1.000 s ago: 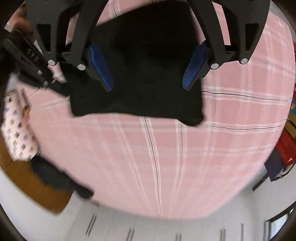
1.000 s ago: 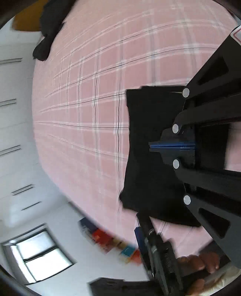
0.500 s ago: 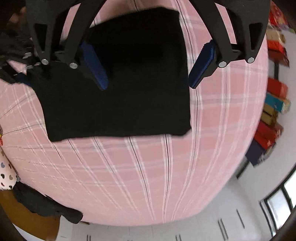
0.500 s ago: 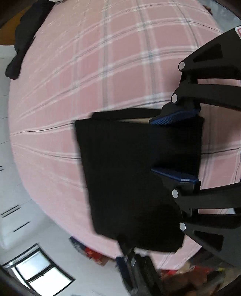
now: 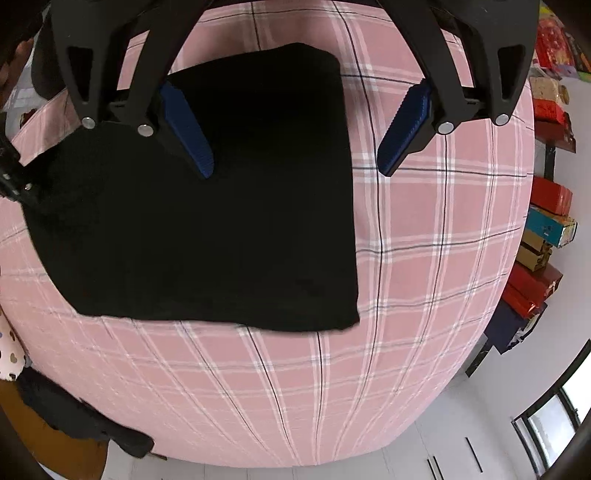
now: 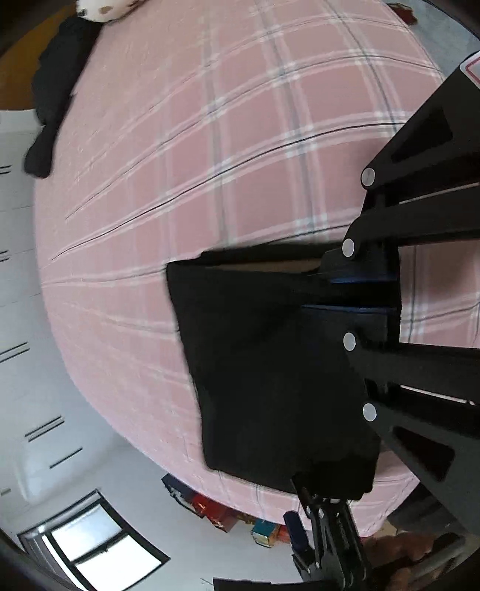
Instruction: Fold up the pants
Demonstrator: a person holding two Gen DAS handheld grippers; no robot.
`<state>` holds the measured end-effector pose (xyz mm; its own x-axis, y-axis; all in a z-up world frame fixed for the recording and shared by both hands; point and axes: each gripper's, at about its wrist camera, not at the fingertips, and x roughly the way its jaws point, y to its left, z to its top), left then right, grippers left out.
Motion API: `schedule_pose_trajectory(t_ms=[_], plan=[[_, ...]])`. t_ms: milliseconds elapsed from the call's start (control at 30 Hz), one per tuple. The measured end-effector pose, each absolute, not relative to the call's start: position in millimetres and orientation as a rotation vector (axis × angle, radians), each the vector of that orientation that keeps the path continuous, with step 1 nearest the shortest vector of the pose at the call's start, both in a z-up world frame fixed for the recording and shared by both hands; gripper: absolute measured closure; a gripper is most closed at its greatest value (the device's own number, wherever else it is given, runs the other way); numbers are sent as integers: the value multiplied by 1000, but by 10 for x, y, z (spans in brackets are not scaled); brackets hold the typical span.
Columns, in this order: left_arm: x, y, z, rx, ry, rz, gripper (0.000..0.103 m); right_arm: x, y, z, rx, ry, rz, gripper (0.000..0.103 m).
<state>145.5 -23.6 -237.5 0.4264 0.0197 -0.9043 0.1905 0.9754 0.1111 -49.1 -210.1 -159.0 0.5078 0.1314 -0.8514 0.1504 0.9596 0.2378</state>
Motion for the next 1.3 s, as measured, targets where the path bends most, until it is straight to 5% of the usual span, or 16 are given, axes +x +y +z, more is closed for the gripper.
schedule_pose_trajectory(t_ms=[100,367,633,800,1233,1300], plan=[[1458,-241,-2475,204,1158,-103,15,-464,-2091,-1840,273,1072,15,86],[1441,-198,-2601,203,1184,-93,14,-256,-2111,-1109,291,935,70,83],[1460,-205,-2620,208,1190,-111,11,660,-2435,-1733,296,1084,19,87],[1457,-173,-2595,190,1184,-116,11,17,-2498,-1287,316,973,-41,65],[1279,-253,-2575,210,1193,-103,11,-492,-2275,-1860,311,1094,-67,63],[1268,-245,-2573,202,1194,-106,11,-501,-2270,-1786,301,1092,-75,55]])
